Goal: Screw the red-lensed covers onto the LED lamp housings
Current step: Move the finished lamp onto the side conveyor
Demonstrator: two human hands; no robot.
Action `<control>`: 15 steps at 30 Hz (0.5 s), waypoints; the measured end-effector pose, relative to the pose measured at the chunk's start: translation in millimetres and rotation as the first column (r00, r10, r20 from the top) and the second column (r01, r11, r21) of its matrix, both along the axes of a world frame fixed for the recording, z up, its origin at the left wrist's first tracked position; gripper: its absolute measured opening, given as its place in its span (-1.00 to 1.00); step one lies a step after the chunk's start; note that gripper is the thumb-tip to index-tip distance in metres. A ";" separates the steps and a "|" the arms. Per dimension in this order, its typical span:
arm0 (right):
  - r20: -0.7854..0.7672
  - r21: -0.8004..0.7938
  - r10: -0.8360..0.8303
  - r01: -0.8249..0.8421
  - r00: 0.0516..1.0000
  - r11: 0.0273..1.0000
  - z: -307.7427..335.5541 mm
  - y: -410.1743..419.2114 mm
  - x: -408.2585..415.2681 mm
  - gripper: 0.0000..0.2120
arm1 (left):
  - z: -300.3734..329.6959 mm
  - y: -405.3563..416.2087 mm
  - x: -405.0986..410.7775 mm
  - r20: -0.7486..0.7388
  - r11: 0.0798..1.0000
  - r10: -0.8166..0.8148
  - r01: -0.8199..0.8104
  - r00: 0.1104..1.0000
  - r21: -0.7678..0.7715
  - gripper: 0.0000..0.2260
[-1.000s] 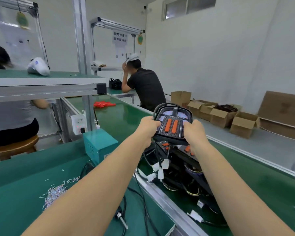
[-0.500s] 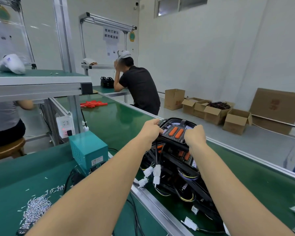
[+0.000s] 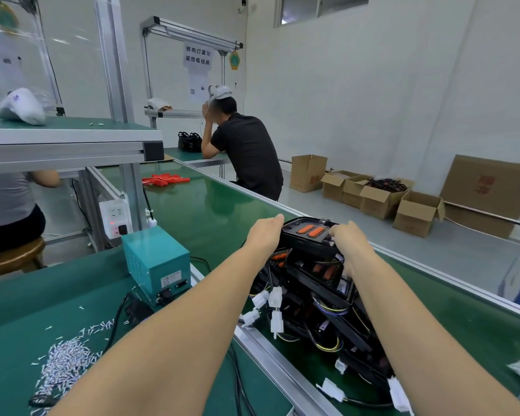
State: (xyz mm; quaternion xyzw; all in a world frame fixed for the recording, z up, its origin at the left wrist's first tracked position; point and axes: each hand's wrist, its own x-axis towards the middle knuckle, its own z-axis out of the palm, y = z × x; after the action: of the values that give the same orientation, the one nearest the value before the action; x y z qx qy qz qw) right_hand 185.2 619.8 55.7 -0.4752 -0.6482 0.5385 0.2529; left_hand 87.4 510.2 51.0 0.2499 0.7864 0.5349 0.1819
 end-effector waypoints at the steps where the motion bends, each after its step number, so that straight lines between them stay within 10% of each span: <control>1: 0.054 0.045 0.040 -0.042 0.998 0.998 -0.1 1.9 -0.5 -0.54 | 0.1 -2.7 1.0 -0.021 0.999 -0.043 0.043 0.999 -0.010 -0.75; 4: 0.211 0.174 0.116 -0.154 0.970 0.973 -0.1 5.0 4.0 -0.78 | -2.1 -17.4 -0.9 -0.109 0.980 -0.175 0.163 0.978 -0.111 -0.79; 15: 0.394 0.305 0.141 -0.274 0.908 0.912 7.1 4.1 18.8 -0.59 | -28.6 -122.7 -24.9 -0.249 0.930 -0.110 0.012 0.962 -0.367 -0.80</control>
State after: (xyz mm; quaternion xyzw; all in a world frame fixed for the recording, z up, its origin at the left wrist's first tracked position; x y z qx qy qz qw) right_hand 204.0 623.9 62.7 -0.4405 -0.8172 0.3401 0.1500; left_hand 62.5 387.6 22.5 0.3058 0.8805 0.3363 0.1348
